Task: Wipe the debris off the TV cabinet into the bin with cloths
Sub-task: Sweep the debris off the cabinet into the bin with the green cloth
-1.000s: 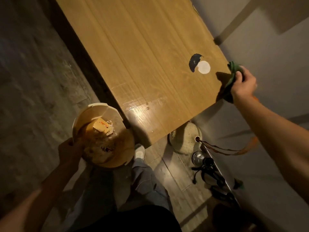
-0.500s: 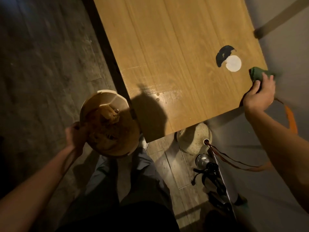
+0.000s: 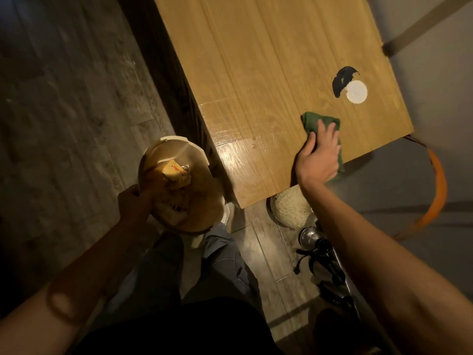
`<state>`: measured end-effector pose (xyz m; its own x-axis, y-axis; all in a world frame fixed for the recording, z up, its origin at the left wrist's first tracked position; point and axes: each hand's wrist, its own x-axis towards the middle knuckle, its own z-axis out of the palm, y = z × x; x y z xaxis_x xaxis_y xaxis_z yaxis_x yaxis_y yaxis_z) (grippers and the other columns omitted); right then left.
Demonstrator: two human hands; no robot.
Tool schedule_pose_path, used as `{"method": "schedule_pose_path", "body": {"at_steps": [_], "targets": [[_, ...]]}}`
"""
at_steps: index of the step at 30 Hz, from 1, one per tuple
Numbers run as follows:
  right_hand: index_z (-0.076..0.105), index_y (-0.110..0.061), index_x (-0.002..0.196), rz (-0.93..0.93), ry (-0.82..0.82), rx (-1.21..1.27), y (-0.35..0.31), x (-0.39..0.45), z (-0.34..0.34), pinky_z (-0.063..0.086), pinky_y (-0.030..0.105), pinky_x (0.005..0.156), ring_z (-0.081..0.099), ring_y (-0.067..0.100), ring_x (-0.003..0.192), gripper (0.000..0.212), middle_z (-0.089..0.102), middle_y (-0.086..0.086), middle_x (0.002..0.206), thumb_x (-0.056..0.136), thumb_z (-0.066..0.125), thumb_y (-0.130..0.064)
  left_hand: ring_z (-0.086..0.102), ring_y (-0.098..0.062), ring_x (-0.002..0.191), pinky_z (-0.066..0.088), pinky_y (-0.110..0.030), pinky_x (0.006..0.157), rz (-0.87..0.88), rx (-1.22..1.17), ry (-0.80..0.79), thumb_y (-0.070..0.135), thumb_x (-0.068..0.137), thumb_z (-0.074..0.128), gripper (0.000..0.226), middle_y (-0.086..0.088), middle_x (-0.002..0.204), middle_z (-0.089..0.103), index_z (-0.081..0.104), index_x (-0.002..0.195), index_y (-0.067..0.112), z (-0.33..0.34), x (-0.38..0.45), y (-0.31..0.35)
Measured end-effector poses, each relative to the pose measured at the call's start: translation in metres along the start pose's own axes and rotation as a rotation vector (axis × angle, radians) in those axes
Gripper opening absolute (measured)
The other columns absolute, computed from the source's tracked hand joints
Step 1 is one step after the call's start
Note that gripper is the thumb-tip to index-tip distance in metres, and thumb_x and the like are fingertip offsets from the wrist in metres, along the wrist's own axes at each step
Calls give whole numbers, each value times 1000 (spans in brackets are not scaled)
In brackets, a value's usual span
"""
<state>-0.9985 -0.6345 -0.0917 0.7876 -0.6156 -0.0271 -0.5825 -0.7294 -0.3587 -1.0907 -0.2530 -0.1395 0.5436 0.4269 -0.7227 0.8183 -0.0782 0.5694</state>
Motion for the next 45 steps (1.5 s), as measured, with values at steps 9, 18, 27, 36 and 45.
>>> {"method": "schedule_pose_path", "body": {"at_steps": [9, 18, 27, 36, 45], "targets": [[55, -32, 147, -125, -66, 122, -79, -129, 34, 18, 39, 126, 30, 23, 154, 39, 40, 0, 163, 109, 46, -30, 64, -26, 77, 55, -42, 69, 31, 125, -89, 52, 55, 65, 35, -1, 74, 65, 64, 73, 22, -20, 0, 15], [62, -21, 137, -62, -640, 421, -113, -293, 73, 46, 25, 99, 53, 23, 134, 32, 64, 4, 134, 109, 47, -24, 58, -11, 66, 42, -24, 52, 78, 115, -64, 14, 80, 73, 11, 2, 71, 62, 65, 87, 11, -41, -6, 25], [69, -26, 131, 36, -469, 606, -152, -301, 73, 46, 22, 102, 63, 14, 123, 31, 71, -4, 132, 109, 49, -21, 55, -21, 66, 41, -26, 56, 93, 187, -55, 6, 81, 74, 15, -7, 66, 61, 62, 73, 6, -92, 6, -3], [68, -21, 135, -12, -325, 565, -166, -255, 41, 31, -6, 93, 54, -10, 112, 32, 70, -8, 129, 108, 50, -19, 65, -30, 91, 52, -38, 78, -108, -67, 77, 19, 84, 73, 15, -14, 96, 68, 65, 93, 9, -123, 7, -9], [59, -25, 145, 244, 78, 449, -123, -153, -20, 42, 24, 99, 61, 24, 127, 38, 67, 2, 138, 110, 44, -27, 58, -33, 83, 45, -35, 71, 24, 56, -18, 16, 90, 64, 24, -14, 83, 61, 67, 93, -7, -114, 9, 30]]}}
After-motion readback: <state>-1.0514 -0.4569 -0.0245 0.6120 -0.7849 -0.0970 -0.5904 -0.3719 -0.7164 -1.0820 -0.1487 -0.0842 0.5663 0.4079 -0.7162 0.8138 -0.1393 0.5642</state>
